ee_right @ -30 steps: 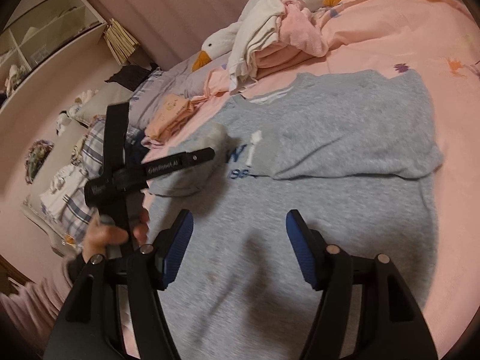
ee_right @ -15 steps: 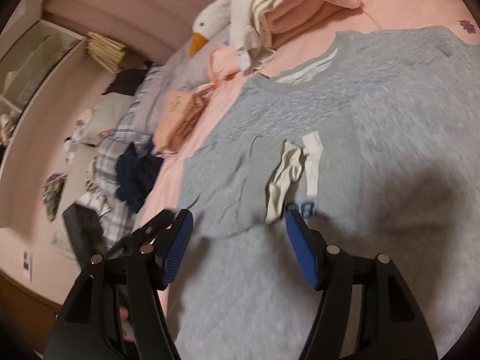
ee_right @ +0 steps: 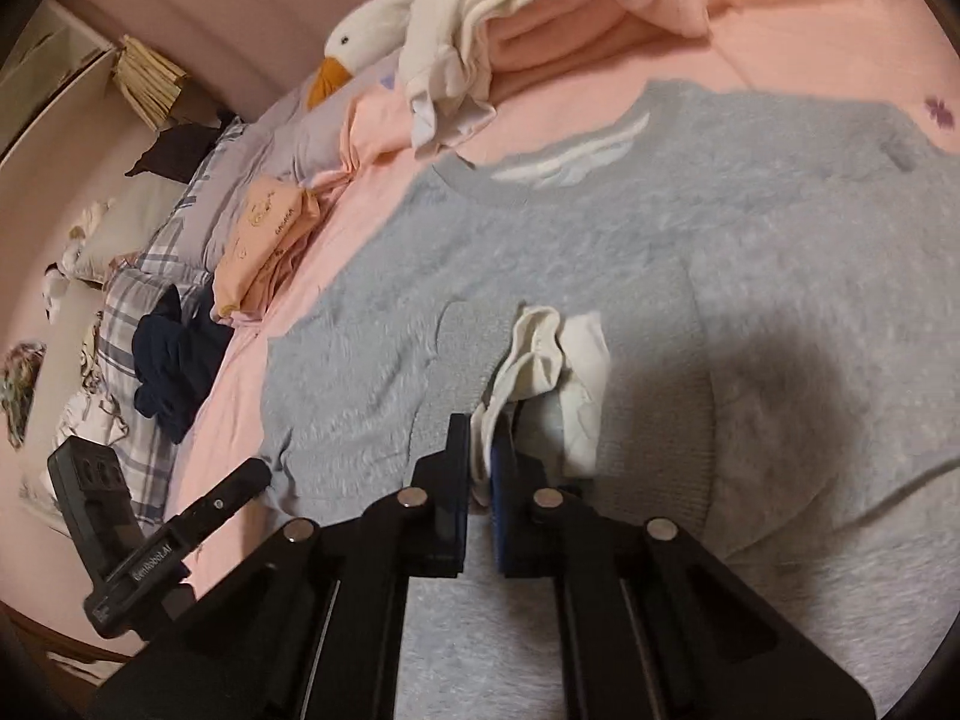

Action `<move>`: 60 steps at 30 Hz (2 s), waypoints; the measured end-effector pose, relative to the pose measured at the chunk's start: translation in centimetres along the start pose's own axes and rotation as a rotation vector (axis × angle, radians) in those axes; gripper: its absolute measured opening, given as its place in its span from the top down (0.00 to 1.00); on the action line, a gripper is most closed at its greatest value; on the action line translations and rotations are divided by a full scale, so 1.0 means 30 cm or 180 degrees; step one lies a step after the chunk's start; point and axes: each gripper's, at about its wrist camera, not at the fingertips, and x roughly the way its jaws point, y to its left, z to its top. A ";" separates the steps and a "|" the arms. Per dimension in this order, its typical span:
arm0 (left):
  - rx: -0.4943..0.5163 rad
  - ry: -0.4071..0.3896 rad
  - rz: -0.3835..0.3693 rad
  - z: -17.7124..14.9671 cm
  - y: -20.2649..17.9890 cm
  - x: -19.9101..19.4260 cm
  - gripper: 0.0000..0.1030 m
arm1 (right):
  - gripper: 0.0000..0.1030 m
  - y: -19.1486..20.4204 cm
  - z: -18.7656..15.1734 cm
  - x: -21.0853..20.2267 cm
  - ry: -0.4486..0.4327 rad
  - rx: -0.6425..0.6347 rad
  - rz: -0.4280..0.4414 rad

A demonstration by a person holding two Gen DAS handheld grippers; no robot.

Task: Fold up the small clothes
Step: 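Fold the held sleeve across the chest and open the left gripper, then grasp the ribbed hem with the right gripper while the left gripper grasps it too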

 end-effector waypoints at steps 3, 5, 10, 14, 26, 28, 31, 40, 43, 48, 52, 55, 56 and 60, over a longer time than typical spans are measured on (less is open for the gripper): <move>0.0046 0.0003 -0.0006 -0.001 -0.017 -0.014 0.44 | 0.94 -0.025 0.006 0.006 -0.0033 -0.0071 -0.0325; 0.0125 -0.0063 0.0007 -0.004 -0.032 -0.036 0.44 | 0.94 -0.026 0.008 -0.010 -0.0073 -0.0072 -0.0380; 0.0370 -0.0037 0.0043 -0.004 -0.084 -0.027 0.44 | 0.86 0.074 -0.029 -0.085 -0.0452 -0.0682 -0.0554; 0.0556 0.0290 0.0264 -0.024 -0.120 0.069 0.44 | 0.87 0.062 -0.035 -0.012 -0.0150 -0.0775 -0.0415; 0.0372 0.0375 0.0101 -0.164 -0.072 -0.121 0.41 | 0.54 -0.017 -0.181 -0.220 -0.0213 -0.0566 -0.0190; 0.0256 0.0359 0.0080 -0.212 -0.037 -0.179 0.29 | 0.49 -0.050 -0.237 -0.302 -0.0316 -0.0487 -0.0164; 0.0078 0.0309 0.0038 -0.277 0.015 -0.255 0.26 | 0.42 -0.121 -0.320 -0.416 -0.0438 -0.0328 -0.0188; -0.0553 0.0345 -0.0356 -0.437 0.125 -0.365 0.26 | 0.37 -0.291 -0.508 -0.642 -0.0720 0.0115 -0.0361; -0.0636 0.0349 -0.0494 -0.466 0.120 -0.377 0.26 | 0.37 -0.352 -0.556 -0.668 -0.0700 0.0314 -0.0425; -0.0561 0.0431 -0.0581 -0.504 0.072 -0.375 0.26 | 0.37 -0.423 -0.617 -0.684 -0.0631 0.0582 -0.0261; -0.0551 0.0448 -0.0590 -0.521 0.058 -0.372 0.26 | 0.37 -0.396 -0.649 -0.659 -0.0497 0.0469 -0.0190; -0.0632 0.0473 -0.0684 -0.532 0.066 -0.376 0.26 | 0.37 -0.395 -0.669 -0.630 -0.0334 0.0532 -0.0106; -0.0654 0.0497 -0.0742 -0.536 0.067 -0.376 0.26 | 0.37 -0.397 -0.676 -0.629 -0.0330 0.0560 -0.0059; -0.0688 0.0534 -0.0814 -0.554 0.068 -0.383 0.26 | 0.37 -0.410 -0.708 -0.633 -0.0243 0.0694 0.0194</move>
